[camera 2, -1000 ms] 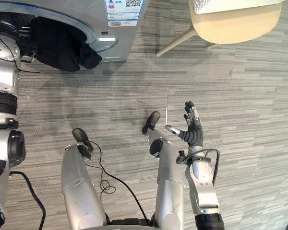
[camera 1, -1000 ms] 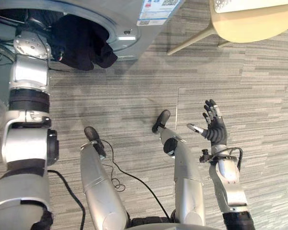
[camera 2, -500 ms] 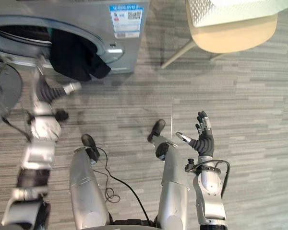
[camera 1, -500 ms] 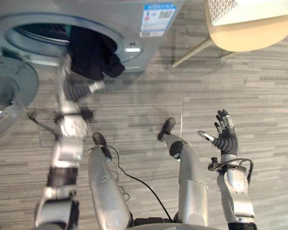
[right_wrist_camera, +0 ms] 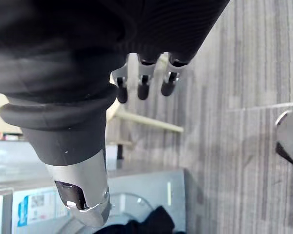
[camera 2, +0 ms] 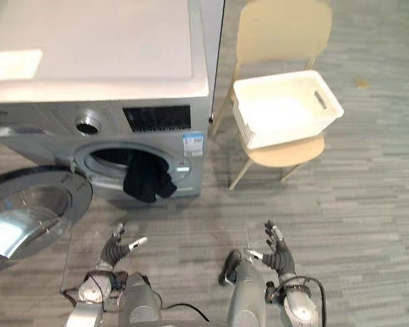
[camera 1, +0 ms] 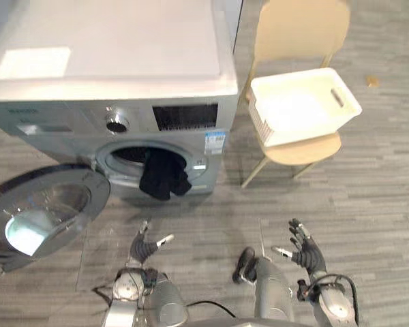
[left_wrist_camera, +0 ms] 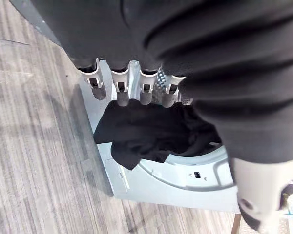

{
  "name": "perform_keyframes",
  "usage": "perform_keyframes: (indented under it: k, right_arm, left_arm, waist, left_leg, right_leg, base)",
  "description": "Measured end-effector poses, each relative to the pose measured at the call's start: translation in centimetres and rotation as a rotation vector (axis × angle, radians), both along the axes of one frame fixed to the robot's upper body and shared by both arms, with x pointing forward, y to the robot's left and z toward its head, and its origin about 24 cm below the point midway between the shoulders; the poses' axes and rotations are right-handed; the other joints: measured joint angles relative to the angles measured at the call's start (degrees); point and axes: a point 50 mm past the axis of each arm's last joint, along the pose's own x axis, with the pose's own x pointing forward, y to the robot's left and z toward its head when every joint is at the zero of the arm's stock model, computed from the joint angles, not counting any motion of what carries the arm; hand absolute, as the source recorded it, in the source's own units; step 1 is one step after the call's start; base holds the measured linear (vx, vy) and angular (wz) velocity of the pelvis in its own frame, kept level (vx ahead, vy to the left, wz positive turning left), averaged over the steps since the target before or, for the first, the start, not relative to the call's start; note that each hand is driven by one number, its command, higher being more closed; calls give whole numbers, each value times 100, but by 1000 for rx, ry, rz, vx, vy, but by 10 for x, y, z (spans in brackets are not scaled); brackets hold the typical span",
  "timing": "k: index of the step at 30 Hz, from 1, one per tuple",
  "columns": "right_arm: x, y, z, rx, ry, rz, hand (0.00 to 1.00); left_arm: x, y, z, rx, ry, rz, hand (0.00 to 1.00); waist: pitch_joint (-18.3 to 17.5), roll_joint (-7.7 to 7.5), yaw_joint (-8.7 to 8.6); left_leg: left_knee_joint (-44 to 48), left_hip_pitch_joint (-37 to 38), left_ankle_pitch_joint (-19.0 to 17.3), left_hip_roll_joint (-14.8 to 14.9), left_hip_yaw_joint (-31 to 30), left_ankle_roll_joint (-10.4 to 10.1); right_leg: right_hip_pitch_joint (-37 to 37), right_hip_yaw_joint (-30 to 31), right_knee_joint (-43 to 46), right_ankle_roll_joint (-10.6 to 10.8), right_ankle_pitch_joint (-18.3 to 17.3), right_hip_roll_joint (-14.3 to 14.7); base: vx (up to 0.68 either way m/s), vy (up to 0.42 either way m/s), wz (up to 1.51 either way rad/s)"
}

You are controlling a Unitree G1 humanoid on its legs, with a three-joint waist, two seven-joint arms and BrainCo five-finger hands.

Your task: Pick up the laundry basket with both hands and put the clothes into the washing machine.

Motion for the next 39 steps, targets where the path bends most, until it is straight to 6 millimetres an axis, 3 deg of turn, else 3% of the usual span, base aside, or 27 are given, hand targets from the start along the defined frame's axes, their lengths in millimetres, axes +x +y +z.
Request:
perform_keyframes:
  k: [4, 8, 10, 12, 13, 14, 16, 17, 21, 25, 29, 32, 34, 37, 39]
  right_arm:
    - [15, 1, -19, -30, 69, 16, 0]
    - [16, 5, -22, -48, 76, -10, 0]
    - [16, 10, -23, -45, 80, 2, 0]
    - [14, 15, -30, -47, 112, 28, 0]
    - [15, 28, -39, -38, 154, 88, 0]
    - [17, 35, -48, -49, 202, 138, 0]
    - [12, 36, -57, -46, 258, 149, 0]
    - [7, 38, -64, -31, 299, 140, 0]
    - [18, 58, -77, 37, 368, 61, 0]
    - [53, 69, -72, 60, 344, 18, 0]
    - [87, 68, -61, 33, 337, 3, 0]
    - [115, 58, -46, -6, 302, -9, 0]
    - [144, 51, -24, -15, 234, -40, 0]
    - [181, 19, 16, -98, 116, -104, 0]
    - [201, 5, 45, -136, 39, -132, 0]
  left_arm:
    - [-16, -15, -18, -78, 93, -56, 0]
    - [-21, -22, -23, -101, 121, -84, 0]
    - [-21, -19, -24, -95, 123, -77, 0]
    - [-22, -16, -24, -69, 123, -65, 0]
    - [-21, -7, -20, -28, 107, -40, 0]
    - [-16, -5, -15, -22, 77, -23, 0]
    - [-9, -9, -8, -24, 42, -30, 0]
    - [-4, -15, -1, -32, -1, -29, 0]
    - [14, -27, 20, -70, -129, 10, 0]
    - [29, -46, 34, -154, -213, 11, 0]
    - [42, -69, 49, -220, -276, -62, 0]
    - [54, -74, 66, -243, -356, -68, 0]
    - [59, -73, 81, -264, -428, -48, 0]
    - [70, -77, 99, -310, -513, -35, 0]
    - [75, -78, 109, -347, -560, -13, 0]
  waist:
    - [-75, 73, -75]
    - [-264, 107, -50]
    - [-278, 102, -69]
    - [-325, 96, -56]
    - [-374, 28, -52]
    - [-358, 30, -31]
    - [-291, 127, -14]
    - [-191, 154, 81]
    - [43, 68, 178]
    - [496, 115, 261]
    - [861, 203, 472]
    - [1111, 313, 565]
    - [1227, 347, 607]
    - [1389, 417, 773]
    - [1463, 475, 847]
  left_leg:
    - [-291, 264, 44, -203, -364, -9]
    - [-294, 263, -15, -525, -636, 51]
    - [-243, 186, -46, -700, -794, 112]
    - [-190, 122, -53, -785, -983, 130]
    - [-74, -154, -50, -839, -1222, 127]
    - [34, -416, -34, -816, -1441, 96]
    - [56, -576, 27, -811, -1688, 45]
    - [101, -617, 51, -812, -1770, 28]
    - [283, -1270, 156, -816, -2054, -76]
    - [175, -1877, 490, -891, -2578, -124]
    - [296, -2448, 729, -1287, -2806, -121]
    - [512, -2775, 780, -1540, -2814, -55]
    - [620, -3139, 834, -1697, -2820, 21]
    - [820, -3624, 944, -1933, -2812, 99]
    - [1018, -3951, 962, -1952, -2734, 122]
  right_leg:
    - [497, -196, -346, 73, 114, -10]
    - [748, -256, -468, 220, 201, -250]
    - [758, 284, -475, 240, 214, -251]
    - [753, 1387, -623, 288, 196, 14]
    - [737, 1758, -764, 644, 43, 93]
    - [746, 1617, -865, 850, -82, 123]
    - [779, 1397, -830, 851, -90, 133]
    - [758, 1343, -708, 838, -147, 128]
    - [54, 1282, 38, 761, -497, 79]
    - [-330, 867, 467, 686, -728, -15]
    - [-730, 630, 981, 681, -891, -478]
    - [-836, 514, 1150, 745, -929, -757]
    - [-1080, 468, 1256, 768, -935, -935]
    - [-1516, 483, 1557, 889, -995, -1254]
    - [-1782, 528, 1701, 902, -1003, -1311]
  base:
    - [79, 35, 27]
    - [51, 125, 36]
    - [-7, 139, 54]
    - [-5, 91, 58]
    - [-6, -9, 66]
    - [-43, -67, 70]
    - [-40, -76, 54]
    - [-45, -45, 41]
    - [-150, -84, 26]
    - [-111, -104, 58]
    - [-36, -8, 58]
    - [-13, 67, 50]
    - [-18, 84, 39]
    - [-1, 39, 35]
    - [-12, 13, 16]
